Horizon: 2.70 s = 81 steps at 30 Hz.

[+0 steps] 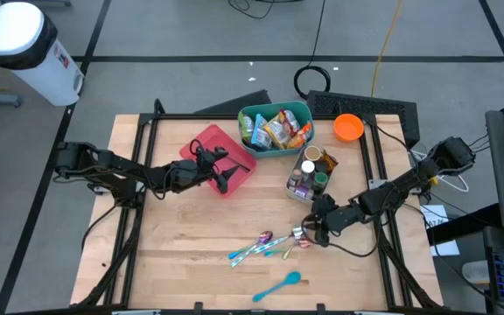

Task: Pick & Place Food Item
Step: Put the purple spoon into the red bin

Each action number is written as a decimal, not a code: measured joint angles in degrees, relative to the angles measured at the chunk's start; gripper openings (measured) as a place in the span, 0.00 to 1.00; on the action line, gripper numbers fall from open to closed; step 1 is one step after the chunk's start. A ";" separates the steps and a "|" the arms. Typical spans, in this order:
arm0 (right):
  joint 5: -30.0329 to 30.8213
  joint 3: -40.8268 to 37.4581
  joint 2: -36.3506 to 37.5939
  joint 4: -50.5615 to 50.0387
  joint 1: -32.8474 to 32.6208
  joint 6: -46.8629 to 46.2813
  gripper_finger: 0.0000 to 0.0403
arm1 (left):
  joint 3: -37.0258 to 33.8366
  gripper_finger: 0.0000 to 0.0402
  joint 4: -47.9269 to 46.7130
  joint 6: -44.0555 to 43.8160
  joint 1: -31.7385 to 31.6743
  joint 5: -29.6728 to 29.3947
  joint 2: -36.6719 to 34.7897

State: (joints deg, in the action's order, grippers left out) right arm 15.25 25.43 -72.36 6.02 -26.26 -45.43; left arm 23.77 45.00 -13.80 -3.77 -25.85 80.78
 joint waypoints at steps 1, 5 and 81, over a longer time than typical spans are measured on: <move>-0.45 0.00 0.00 0.00 -0.05 0.05 0.31 | 0.00 0.81 0.00 0.00 0.00 0.00 -0.01; -2.51 0.00 0.03 -0.07 -0.11 -2.89 0.36 | 0.00 0.81 -0.01 0.00 0.00 0.13 -0.01; 9.02 23.49 1.32 -8.69 15.00 37.25 0.00 | 20.92 0.81 -21.67 2.41 10.69 8.86 2.75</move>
State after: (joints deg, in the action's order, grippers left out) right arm 24.27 48.92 -71.04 -2.67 -11.26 -8.18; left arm 44.69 23.33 -11.39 6.92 -16.98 83.54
